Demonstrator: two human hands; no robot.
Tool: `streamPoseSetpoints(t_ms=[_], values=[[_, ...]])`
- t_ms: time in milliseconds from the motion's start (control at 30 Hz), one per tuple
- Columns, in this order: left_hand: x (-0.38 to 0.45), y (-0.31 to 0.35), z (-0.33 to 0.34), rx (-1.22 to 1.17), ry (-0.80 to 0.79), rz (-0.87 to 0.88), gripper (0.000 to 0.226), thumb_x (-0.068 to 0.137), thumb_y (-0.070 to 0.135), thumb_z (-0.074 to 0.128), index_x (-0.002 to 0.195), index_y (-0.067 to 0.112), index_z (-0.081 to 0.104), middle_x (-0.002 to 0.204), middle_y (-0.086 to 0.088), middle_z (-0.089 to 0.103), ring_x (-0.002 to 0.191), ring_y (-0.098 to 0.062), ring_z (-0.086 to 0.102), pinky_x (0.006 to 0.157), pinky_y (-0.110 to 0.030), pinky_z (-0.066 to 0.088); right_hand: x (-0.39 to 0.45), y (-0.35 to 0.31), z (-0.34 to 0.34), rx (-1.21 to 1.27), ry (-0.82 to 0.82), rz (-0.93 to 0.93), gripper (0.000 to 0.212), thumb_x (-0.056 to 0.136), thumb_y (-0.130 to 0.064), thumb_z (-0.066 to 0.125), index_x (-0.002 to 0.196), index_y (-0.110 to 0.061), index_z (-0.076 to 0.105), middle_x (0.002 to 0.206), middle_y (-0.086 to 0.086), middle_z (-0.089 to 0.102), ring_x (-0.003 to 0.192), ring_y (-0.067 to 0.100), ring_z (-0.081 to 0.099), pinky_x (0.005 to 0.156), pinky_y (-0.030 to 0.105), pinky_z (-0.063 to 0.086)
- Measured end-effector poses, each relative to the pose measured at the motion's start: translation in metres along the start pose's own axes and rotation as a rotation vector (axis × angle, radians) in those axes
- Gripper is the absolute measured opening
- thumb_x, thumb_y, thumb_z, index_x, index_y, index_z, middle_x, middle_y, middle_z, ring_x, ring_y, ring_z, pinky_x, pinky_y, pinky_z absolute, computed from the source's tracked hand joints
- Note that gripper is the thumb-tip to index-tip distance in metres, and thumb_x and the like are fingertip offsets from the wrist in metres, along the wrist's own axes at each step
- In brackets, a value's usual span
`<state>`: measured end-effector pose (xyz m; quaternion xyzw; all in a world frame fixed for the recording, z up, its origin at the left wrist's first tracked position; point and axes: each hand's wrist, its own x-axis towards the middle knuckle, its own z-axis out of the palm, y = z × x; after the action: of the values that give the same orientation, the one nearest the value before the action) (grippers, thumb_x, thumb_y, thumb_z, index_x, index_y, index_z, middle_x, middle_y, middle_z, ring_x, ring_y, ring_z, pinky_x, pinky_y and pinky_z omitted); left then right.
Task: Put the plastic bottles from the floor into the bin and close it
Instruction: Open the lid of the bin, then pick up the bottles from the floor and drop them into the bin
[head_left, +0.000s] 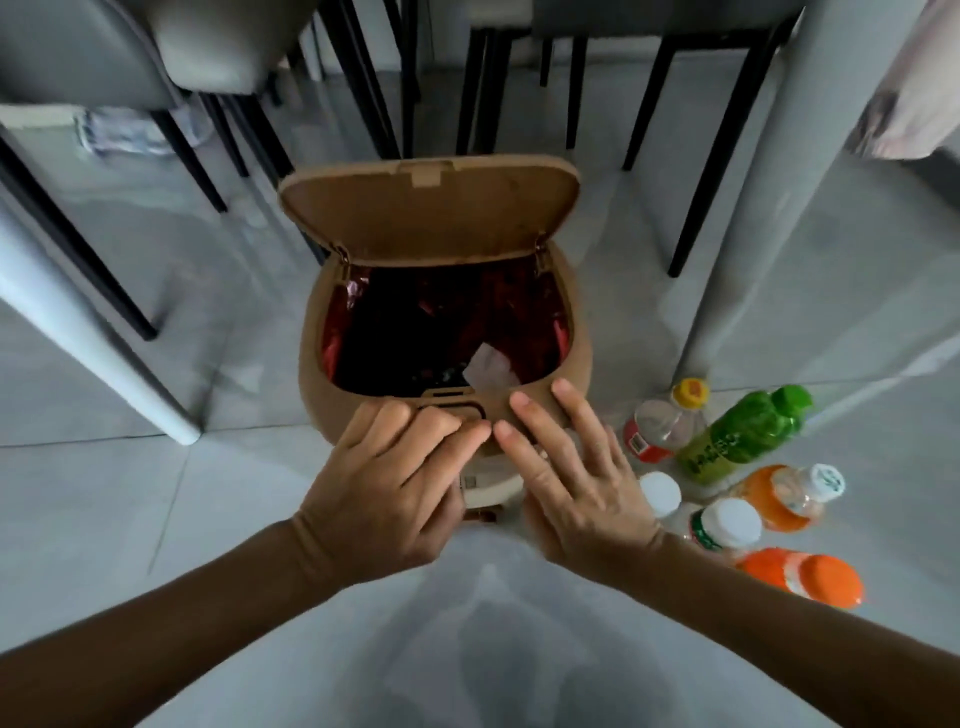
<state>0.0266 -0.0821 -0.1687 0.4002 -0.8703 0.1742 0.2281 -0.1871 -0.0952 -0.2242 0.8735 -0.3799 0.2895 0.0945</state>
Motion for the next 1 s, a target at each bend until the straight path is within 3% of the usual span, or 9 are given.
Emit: streamPoseSetpoints(t_ms=[167, 267, 367, 433, 533, 633, 833, 900, 1000], values=[[0.034, 0.011, -0.008, 0.006, -0.022, 0.044, 0.028, 0.077, 0.020, 0.064, 0.101, 0.006, 0.070, 0.104, -0.015, 0.071, 0.087, -0.032, 0.058, 0.080, -0.047, 0.044, 0.000, 0.019, -0.034, 0.076, -0.074, -0.021, 0.058, 0.088, -0.012, 0.051, 0.144, -0.010, 0.035, 0.152, 0.012, 0.040, 0.140, 0.034, 0.037, 0.092, 0.049, 0.049], [0.062, 0.043, -0.005, -0.092, -0.039, 0.173, 0.026, 0.080, 0.018, 0.064, 0.103, 0.006, 0.071, 0.103, -0.013, 0.070, 0.087, -0.032, 0.060, 0.076, -0.046, 0.048, -0.010, 0.048, -0.055, 0.006, -0.034, 0.164, 0.046, 0.086, -0.014, 0.054, 0.131, -0.013, 0.053, 0.144, 0.015, 0.049, 0.125, 0.035, 0.048, 0.094, 0.047, 0.044], [0.089, 0.087, 0.022, -0.164, -0.229, 0.282, 0.030, 0.080, 0.019, 0.062, 0.108, 0.009, 0.067, 0.101, -0.011, 0.067, 0.087, -0.030, 0.060, 0.071, -0.042, 0.049, -0.023, 0.083, -0.064, -0.089, -0.168, 0.469, 0.054, 0.082, -0.020, 0.059, 0.135, -0.018, 0.048, 0.149, 0.013, 0.041, 0.126, 0.035, 0.043, 0.097, 0.051, 0.041], [0.106, 0.109, 0.048, -0.172, -0.418, 0.222, 0.042, 0.084, 0.022, 0.062, 0.124, 0.012, 0.059, 0.117, -0.009, 0.064, 0.104, -0.030, 0.058, 0.080, -0.040, 0.046, -0.031, 0.105, -0.065, -0.127, -0.337, 0.565, 0.062, 0.083, -0.021, 0.061, 0.141, -0.024, 0.039, 0.152, 0.010, 0.036, 0.127, 0.036, 0.042, 0.099, 0.052, 0.039], [0.118, 0.118, 0.079, -0.206, -0.717, 0.171, 0.054, 0.093, 0.021, 0.059, 0.145, 0.017, 0.044, 0.145, -0.008, 0.050, 0.129, -0.029, 0.049, 0.100, -0.039, 0.043, -0.040, 0.126, -0.065, -0.010, -0.494, 0.576, 0.064, 0.090, -0.022, 0.057, 0.147, -0.030, 0.029, 0.149, 0.003, 0.044, 0.122, 0.035, 0.052, 0.099, 0.050, 0.041], [0.111, 0.111, 0.098, -0.285, -0.843, 0.158, 0.047, 0.091, 0.021, 0.067, 0.136, 0.018, 0.053, 0.136, -0.008, 0.061, 0.118, -0.029, 0.061, 0.092, -0.043, 0.054, -0.044, 0.133, -0.065, 0.031, -0.465, 0.529, 0.052, 0.093, -0.029, 0.057, 0.141, -0.030, 0.037, 0.140, 0.002, 0.053, 0.117, 0.030, 0.055, 0.096, 0.047, 0.046], [0.109, 0.117, 0.072, -0.229, -0.752, 0.149, 0.037, 0.089, 0.026, 0.065, 0.122, 0.011, 0.057, 0.116, -0.011, 0.067, 0.105, -0.030, 0.064, 0.080, -0.038, 0.053, -0.031, 0.135, -0.061, 0.113, -0.393, 0.571, 0.036, 0.092, -0.040, 0.058, 0.123, -0.023, 0.051, 0.116, 0.005, 0.064, 0.099, 0.026, 0.062, 0.078, 0.038, 0.050], [0.126, 0.112, 0.037, -0.320, -0.599, 0.090, 0.040, 0.087, 0.037, 0.064, 0.120, 0.017, 0.056, 0.116, -0.004, 0.065, 0.102, -0.023, 0.060, 0.078, -0.034, 0.048, -0.018, 0.134, -0.070, 0.143, -0.207, 0.612, 0.034, 0.089, -0.039, 0.062, 0.116, -0.019, 0.057, 0.109, 0.005, 0.064, 0.090, 0.025, 0.063, 0.072, 0.034, 0.048], [0.158, 0.091, -0.038, -0.380, -0.404, 0.063, 0.031, 0.081, 0.045, 0.069, 0.095, 0.026, 0.048, 0.088, 0.010, 0.056, 0.078, -0.010, 0.050, 0.066, -0.028, 0.042, 0.011, 0.126, -0.103, 0.137, 0.083, 0.571, 0.035, 0.089, -0.036, 0.064, 0.117, -0.015, 0.061, 0.099, 0.003, 0.061, 0.076, 0.017, 0.058, 0.067, 0.025, 0.044]])
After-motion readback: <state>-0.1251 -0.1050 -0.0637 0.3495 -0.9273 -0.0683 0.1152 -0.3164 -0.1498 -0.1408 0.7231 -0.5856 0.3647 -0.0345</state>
